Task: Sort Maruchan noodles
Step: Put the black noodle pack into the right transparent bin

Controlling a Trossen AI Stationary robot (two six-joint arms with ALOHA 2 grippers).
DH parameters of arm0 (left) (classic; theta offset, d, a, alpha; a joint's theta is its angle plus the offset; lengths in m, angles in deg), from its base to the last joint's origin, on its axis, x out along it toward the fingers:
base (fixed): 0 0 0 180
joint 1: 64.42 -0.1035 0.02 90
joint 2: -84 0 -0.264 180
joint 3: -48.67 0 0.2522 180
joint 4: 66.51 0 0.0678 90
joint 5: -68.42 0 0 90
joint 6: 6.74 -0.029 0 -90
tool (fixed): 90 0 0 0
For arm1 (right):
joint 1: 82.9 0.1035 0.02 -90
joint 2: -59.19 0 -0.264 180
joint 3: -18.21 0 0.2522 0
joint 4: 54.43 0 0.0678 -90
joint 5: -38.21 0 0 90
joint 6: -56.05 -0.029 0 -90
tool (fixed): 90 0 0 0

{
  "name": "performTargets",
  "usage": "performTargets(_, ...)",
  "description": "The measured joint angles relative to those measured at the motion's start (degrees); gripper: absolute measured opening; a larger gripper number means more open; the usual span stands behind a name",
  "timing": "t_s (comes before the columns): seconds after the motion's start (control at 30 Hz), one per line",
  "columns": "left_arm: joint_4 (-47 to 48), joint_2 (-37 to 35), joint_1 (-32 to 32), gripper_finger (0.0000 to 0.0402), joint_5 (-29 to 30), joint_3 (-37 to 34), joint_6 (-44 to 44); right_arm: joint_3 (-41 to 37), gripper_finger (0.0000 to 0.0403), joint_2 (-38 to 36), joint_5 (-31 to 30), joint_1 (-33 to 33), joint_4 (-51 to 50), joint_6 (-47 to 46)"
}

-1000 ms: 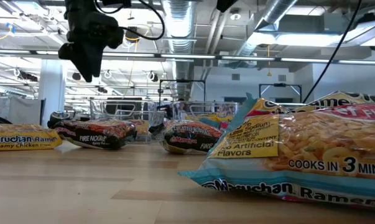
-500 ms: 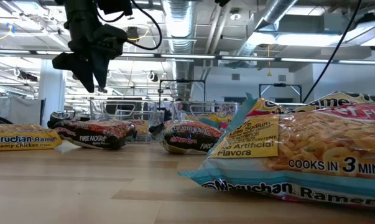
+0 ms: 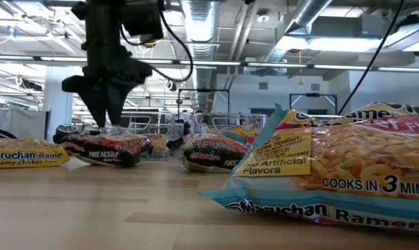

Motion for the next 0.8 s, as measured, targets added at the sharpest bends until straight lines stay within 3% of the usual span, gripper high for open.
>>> performTargets(0.33,-0.8,7.6,0.0,0.0165,-0.7,0.3,3.9,0.0,0.0121,0.0,0.2,0.0,-2.5,0.0)
performTargets(0.57,-0.7,8.6,0.0,0.0163,-0.4,0.4,5.6,0.0,0.0121,0.0,1.2,0.0,-3.5,0.2)
performTargets(0.8,-1.2,8.6,0.6,0.0103,-0.4,0.3,5.9,0.0,0.0121,0.0,1.2,0.0,-3.5,0.2)
